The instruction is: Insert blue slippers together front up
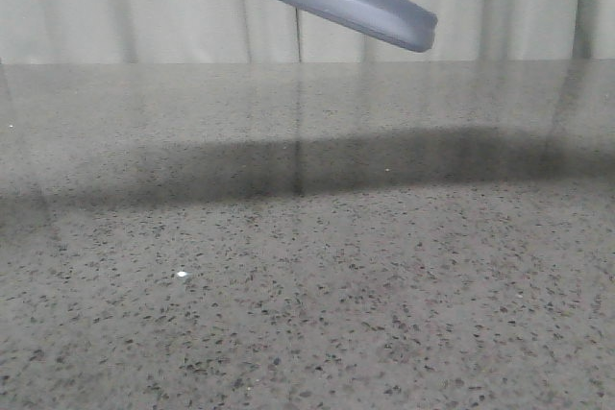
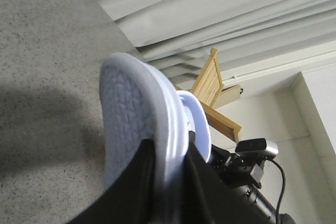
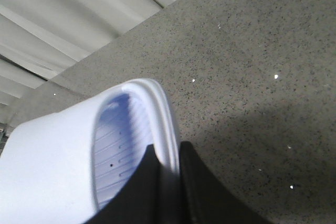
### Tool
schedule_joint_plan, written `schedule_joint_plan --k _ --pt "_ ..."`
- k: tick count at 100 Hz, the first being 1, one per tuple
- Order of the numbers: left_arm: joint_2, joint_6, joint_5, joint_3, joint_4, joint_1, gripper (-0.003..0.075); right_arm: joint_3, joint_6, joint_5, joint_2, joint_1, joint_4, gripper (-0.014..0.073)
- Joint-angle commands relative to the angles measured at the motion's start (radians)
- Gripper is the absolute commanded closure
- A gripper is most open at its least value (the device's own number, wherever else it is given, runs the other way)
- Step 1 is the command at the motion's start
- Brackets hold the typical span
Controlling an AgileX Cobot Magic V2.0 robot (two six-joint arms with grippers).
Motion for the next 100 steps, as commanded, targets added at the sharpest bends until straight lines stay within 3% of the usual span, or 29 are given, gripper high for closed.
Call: schedule_joint_plan --k 1,20,55,83,100 --pt "-0.008 0.008 0.179 -0.038 -0.089 -0.008 0.0691 -0.031 -0.013 -0.005 0.003 0.000 0.045 0.0701" --pt "-0.008 0.037 0.264 -0.105 -0.089 -0.008 0.0691 -0.026 -0.013 -0.005 0.013 0.000 0.042 0.0701" --pt "-0.008 0.004 0.266 -0.139 -0.089 -0.008 0.0691 0.028 -0.013 -0.048 0.030 0.000 0.054 0.0701" --pt "-0.008 -0.002 0.266 -0.139 -0.089 -0.008 0.0691 0.028 -0.207 0.071 0.123 0.000 0.303 0.0701" --pt "-0.008 -0.004 0.266 -0.139 -0.089 -0.008 0.0691 0.028 -0.233 0.093 0.196 0.000 0.329 0.0701"
